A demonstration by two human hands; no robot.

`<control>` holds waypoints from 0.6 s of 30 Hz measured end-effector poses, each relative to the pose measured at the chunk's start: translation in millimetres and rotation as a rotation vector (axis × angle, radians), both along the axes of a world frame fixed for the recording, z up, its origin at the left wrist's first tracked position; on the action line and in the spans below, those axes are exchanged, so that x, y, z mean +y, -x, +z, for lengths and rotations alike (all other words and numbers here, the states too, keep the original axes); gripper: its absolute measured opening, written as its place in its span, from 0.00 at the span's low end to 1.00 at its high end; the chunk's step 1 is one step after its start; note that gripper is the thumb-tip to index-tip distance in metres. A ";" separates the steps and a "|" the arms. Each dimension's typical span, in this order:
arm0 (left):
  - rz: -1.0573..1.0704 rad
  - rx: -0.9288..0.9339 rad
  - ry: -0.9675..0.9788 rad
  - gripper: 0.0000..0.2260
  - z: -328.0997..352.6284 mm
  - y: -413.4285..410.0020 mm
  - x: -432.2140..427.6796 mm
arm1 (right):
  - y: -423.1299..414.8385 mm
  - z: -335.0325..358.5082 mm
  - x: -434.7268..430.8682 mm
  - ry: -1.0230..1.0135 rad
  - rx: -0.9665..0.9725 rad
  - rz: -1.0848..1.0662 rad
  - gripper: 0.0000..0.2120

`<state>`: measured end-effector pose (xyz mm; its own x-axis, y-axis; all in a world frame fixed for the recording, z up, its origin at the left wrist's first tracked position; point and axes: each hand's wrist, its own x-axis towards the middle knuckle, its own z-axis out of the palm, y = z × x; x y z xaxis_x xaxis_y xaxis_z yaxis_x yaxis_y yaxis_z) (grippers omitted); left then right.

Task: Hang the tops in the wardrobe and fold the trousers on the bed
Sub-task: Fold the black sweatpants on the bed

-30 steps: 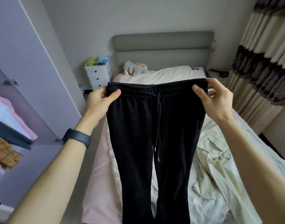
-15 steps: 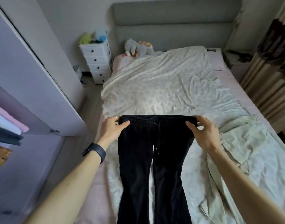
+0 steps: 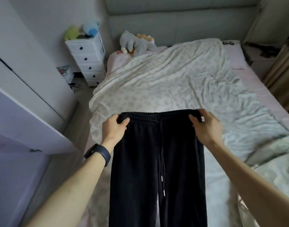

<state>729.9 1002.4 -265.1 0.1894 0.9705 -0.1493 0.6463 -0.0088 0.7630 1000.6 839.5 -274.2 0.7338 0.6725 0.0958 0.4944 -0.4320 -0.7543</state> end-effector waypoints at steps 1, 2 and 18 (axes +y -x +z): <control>0.009 0.009 -0.023 0.08 -6.4 -13.0 18.2 | -10.8 -9.4 21.6 0.009 -0.039 0.000 0.12; 0.015 0.010 -0.036 0.08 -30.3 -27.9 37.3 | -21.7 -31.9 45.0 0.029 -0.063 -0.003 0.13; -0.427 0.476 -0.261 0.28 -329.5 -5.0 -50.1 | 98.2 -325.1 -54.9 0.363 -0.186 0.205 0.29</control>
<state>735.0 952.3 -594.6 0.5346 0.8411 -0.0822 0.8096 -0.4819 0.3350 902.4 784.6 -599.3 0.5749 0.8163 -0.0554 0.7100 -0.5314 -0.4621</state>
